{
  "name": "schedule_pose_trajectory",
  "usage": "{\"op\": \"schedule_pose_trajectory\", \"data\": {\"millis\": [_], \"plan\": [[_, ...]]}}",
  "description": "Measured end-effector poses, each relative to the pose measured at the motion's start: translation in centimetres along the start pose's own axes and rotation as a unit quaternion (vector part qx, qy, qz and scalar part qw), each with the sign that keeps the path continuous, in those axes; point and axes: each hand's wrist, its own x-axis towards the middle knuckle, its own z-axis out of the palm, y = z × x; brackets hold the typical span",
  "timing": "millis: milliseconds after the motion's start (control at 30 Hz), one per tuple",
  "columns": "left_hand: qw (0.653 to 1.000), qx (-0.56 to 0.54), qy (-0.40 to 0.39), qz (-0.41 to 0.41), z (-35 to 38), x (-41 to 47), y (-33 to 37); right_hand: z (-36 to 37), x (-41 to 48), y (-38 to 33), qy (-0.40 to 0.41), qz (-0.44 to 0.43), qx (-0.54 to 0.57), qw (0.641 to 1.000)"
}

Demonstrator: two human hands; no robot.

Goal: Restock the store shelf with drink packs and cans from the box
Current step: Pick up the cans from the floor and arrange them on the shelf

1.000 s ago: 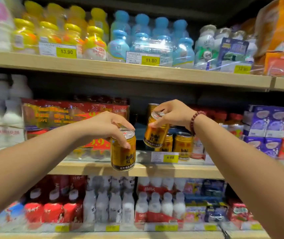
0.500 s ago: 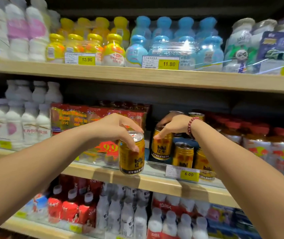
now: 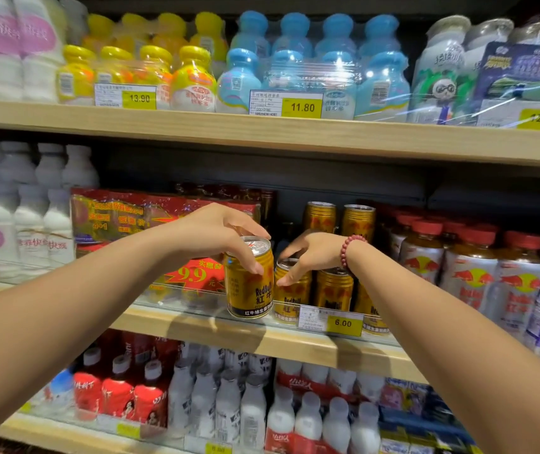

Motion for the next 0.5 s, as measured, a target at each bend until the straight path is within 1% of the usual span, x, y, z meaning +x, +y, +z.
{"op": "schedule_pose_trajectory", "data": {"millis": [33, 100, 133, 200, 233, 300, 367, 433, 500], "plan": [[1.000, -0.001, 0.000, 0.002, 0.1, 0.1, 0.1, 0.2, 0.3, 0.0, -0.042, 0.003, -0.009, 0.999], [1.000, -0.002, -0.001, 0.005, 0.2, 0.3, 0.2, 0.2, 0.4, -0.4, -0.062, 0.017, -0.032, 0.997], [1.000, -0.002, 0.003, 0.005, 0.2, 0.5, 0.3, 0.3, 1.8, 0.8, -0.051, 0.024, -0.018, 0.998], [1.000, 0.002, 0.013, 0.008, 0.3, 0.5, 0.6, 0.4, 2.4, 1.8, -0.038, -0.004, -0.017, 0.999], [1.000, 0.002, 0.018, 0.010, 0.4, 0.6, 0.8, 0.1, 1.0, 1.1, -0.025, -0.024, -0.018, 0.999], [0.999, -0.002, 0.034, 0.012, 0.5, 0.8, 1.3, -1.2, -2.0, -0.3, -0.011, -0.069, 0.027, 0.997], [0.998, -0.016, 0.052, 0.020, 0.8, 1.3, 2.0, -2.8, -3.6, -0.1, 0.001, -0.107, 0.090, 0.990], [0.997, -0.030, 0.068, 0.025, 1.3, 2.1, 3.0, -4.2, -5.5, 0.5, 0.008, -0.115, 0.134, 0.984], [0.997, -0.042, 0.065, 0.029, 2.0, 2.9, 4.2, -5.6, -6.9, 1.3, 0.028, -0.121, 0.176, 0.976]]}}
